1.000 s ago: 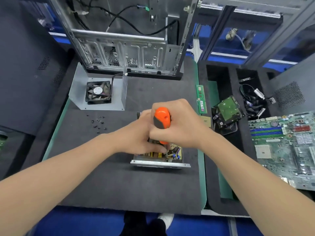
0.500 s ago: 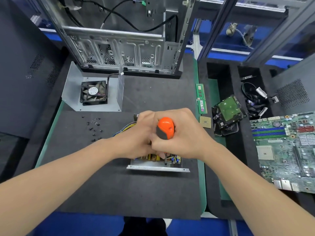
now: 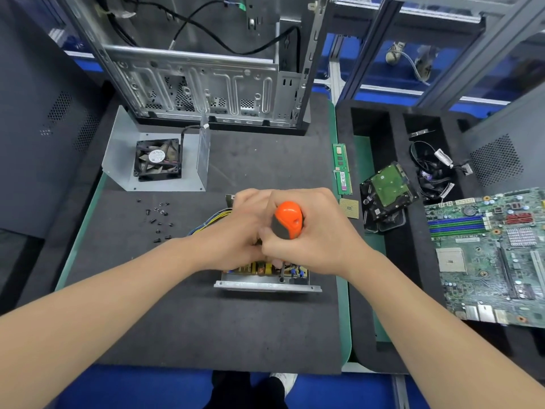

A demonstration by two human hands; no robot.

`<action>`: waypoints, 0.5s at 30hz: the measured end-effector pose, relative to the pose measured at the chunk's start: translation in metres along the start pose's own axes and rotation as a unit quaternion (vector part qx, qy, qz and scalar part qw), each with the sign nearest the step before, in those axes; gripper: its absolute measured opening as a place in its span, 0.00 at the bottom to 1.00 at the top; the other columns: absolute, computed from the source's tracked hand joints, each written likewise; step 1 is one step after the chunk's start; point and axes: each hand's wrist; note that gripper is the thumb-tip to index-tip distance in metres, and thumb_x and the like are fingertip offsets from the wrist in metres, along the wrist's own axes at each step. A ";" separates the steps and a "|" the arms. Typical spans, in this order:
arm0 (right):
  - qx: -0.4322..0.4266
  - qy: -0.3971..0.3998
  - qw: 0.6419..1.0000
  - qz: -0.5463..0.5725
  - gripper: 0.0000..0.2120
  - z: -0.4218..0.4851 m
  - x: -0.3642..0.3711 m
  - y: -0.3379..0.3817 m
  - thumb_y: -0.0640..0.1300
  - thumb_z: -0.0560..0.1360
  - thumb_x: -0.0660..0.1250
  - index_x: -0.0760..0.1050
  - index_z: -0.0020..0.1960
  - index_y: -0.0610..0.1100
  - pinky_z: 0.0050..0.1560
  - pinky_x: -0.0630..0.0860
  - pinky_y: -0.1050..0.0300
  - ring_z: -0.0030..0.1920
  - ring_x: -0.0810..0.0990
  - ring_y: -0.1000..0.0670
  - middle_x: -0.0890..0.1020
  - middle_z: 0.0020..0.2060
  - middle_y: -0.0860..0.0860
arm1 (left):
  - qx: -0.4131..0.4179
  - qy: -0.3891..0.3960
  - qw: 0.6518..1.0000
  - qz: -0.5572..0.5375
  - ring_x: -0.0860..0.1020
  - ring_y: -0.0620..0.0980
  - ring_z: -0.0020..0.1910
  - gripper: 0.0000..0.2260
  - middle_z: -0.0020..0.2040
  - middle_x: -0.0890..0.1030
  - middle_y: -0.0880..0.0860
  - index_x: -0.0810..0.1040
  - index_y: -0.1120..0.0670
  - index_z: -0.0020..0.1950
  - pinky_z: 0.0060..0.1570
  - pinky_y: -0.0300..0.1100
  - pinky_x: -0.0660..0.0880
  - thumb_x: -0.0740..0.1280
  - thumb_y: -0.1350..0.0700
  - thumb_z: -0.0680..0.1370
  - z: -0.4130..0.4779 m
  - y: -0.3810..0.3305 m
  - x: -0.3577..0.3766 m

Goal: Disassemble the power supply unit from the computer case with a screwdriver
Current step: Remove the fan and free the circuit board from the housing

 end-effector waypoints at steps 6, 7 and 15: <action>0.007 -0.010 1.000 0.006 0.09 -0.003 -0.001 0.001 0.33 0.65 0.75 0.74 0.34 0.36 0.33 0.73 0.52 0.30 0.72 0.46 0.76 0.24 0.47 | 0.014 -0.003 1.000 0.007 0.48 0.18 0.64 0.24 0.60 0.59 0.17 0.66 0.24 0.44 0.64 0.22 0.51 0.73 0.54 0.71 -0.002 0.012 0.007; 0.010 -0.012 1.000 0.008 0.09 -0.003 -0.001 0.002 0.33 0.65 0.76 0.74 0.34 0.36 0.33 0.73 0.52 0.30 0.72 0.47 0.76 0.25 0.47 | 0.016 -0.002 1.000 0.006 0.48 0.18 0.65 0.24 0.61 0.59 0.17 0.67 0.27 0.43 0.62 0.18 0.49 0.74 0.55 0.70 -0.003 0.015 0.008; 0.012 -0.023 1.000 0.010 0.10 -0.007 0.000 0.001 0.32 0.65 0.77 0.75 0.34 0.36 0.33 0.67 0.68 0.31 0.70 0.50 0.74 0.25 0.49 | 0.028 -0.013 1.000 -0.004 0.47 0.17 0.66 0.29 0.64 0.55 0.16 0.67 0.27 0.43 0.59 0.15 0.50 0.81 0.56 0.66 -0.004 0.021 0.014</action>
Point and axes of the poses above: each hand's wrist, its own z-axis towards the middle knuckle, its own x-axis out of the palm, y = z × x
